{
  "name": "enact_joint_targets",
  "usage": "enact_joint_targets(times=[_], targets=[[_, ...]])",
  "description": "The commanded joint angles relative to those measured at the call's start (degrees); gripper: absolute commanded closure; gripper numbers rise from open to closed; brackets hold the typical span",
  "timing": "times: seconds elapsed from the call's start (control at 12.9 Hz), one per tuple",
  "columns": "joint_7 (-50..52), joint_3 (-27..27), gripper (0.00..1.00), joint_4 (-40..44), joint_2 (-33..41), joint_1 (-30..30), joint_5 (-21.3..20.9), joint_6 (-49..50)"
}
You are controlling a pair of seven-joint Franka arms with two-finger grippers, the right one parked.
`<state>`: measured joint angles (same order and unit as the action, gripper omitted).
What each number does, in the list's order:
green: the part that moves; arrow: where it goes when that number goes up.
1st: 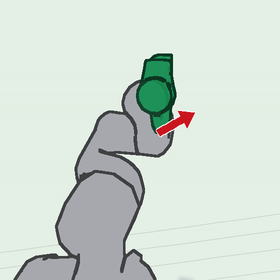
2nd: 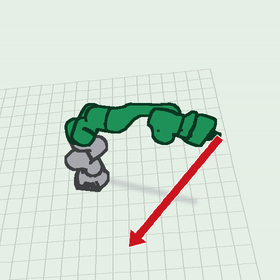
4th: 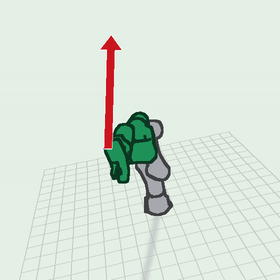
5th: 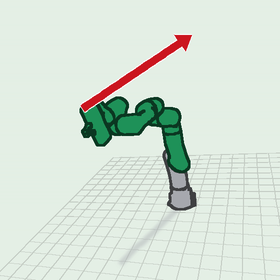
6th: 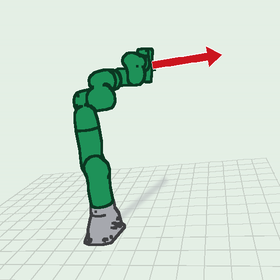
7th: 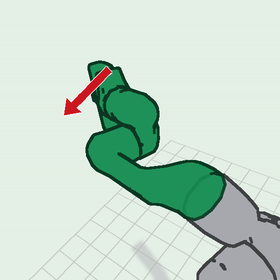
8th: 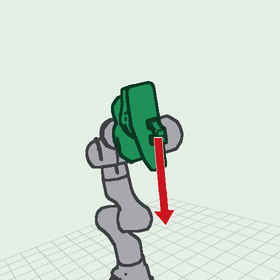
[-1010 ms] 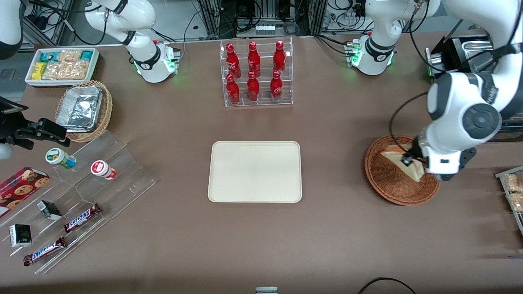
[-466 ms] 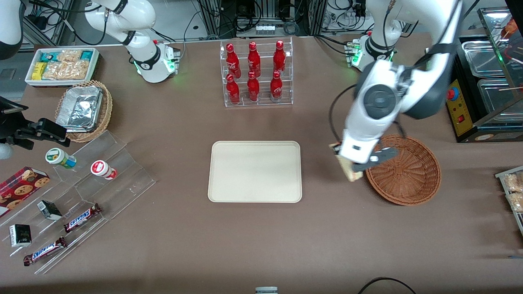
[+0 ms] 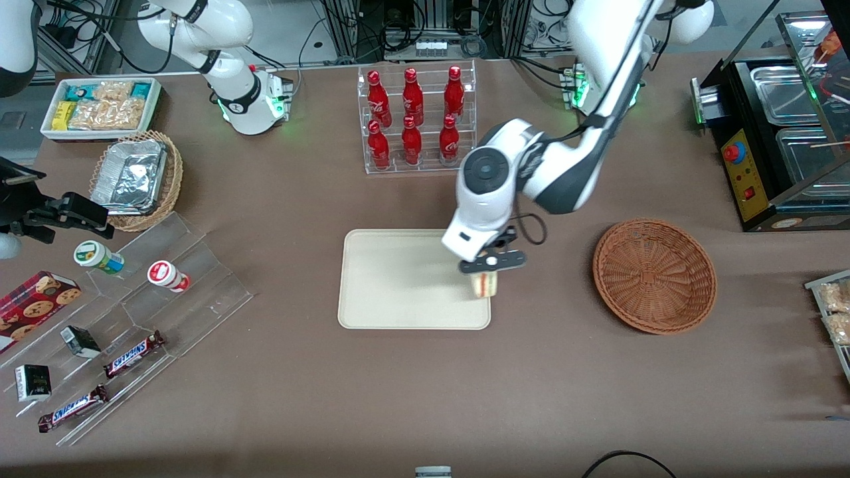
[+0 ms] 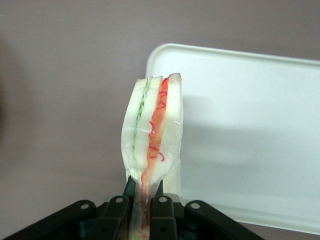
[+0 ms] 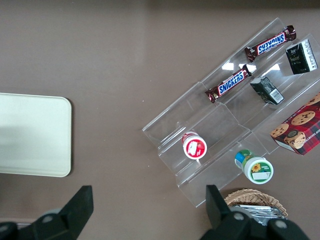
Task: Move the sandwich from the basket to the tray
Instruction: 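Lift the sandwich and carry it with the left gripper to the tray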
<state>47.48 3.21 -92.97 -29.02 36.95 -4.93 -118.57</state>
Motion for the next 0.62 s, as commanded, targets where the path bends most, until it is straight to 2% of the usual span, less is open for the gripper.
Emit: enact_joint_targets(times=[0.0,0.54], targets=[[-1.25,-1.01,0.85,2.53,-4.1,3.2,-1.4,-0.26],[-1.6,-1.1,0.85,2.7,-7.71,3.92,-1.58,-3.95]])
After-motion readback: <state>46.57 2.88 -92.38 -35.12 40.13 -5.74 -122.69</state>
